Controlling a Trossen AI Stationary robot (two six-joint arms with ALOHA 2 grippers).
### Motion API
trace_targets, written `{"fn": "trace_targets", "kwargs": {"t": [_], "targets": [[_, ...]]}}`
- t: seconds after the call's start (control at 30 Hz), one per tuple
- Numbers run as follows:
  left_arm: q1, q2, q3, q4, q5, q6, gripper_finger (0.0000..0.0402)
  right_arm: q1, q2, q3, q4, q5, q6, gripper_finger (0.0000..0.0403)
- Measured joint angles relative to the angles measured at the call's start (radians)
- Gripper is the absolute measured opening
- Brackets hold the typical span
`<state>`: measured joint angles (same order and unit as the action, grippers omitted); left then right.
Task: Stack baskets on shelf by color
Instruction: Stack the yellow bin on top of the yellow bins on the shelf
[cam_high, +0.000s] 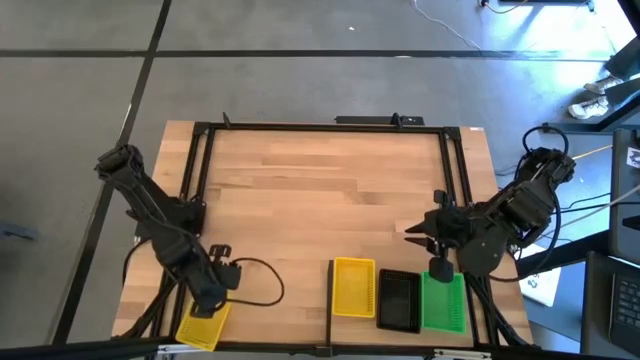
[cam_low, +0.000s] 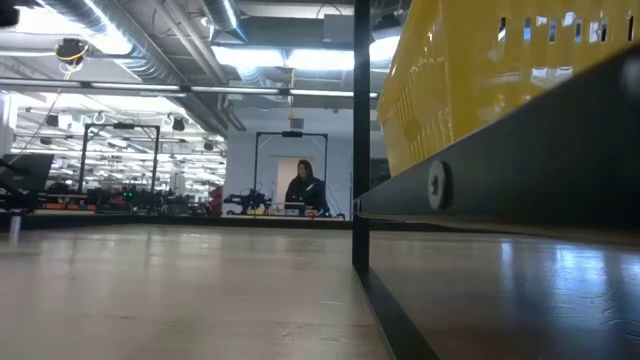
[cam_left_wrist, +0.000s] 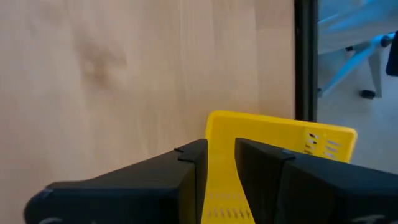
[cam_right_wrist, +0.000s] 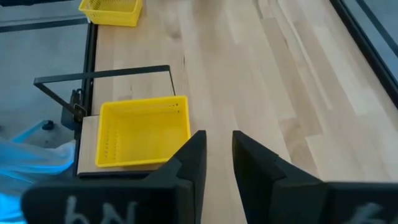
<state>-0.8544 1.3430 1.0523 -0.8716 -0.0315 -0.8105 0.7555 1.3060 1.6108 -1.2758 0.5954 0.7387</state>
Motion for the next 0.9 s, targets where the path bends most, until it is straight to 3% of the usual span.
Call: {"fn": "trace_targets", "kwargs": {"t": [0.3, 0.47, 0.67, 0.9], "targets": [[-0.058, 0.000, -0.168, 0.134, 0.000, -0.027, 0.0073, 0.000, 0.000, 0.000, 0.000, 0.014, 0.019, 0.0074], [-0.059, 0.000, -0.214, 0.143, 0.009, -0.026, 0.0070, 0.000, 0.000, 0.000, 0.001, 0.014, 0.044, 0.0074], [-0.059, 0.000, -0.275, 0.266, 0.107, -0.026, 0.0073, 0.000, 0.000, 0.000, 0.002, 0.014, 0.045, 0.0074], [-0.059, 0.000, -0.307, 0.285, 0.098, -0.026, 0.0072, 0.000, 0.000, 0.000, 0.002, 0.016, 0.044, 0.0074]]}}
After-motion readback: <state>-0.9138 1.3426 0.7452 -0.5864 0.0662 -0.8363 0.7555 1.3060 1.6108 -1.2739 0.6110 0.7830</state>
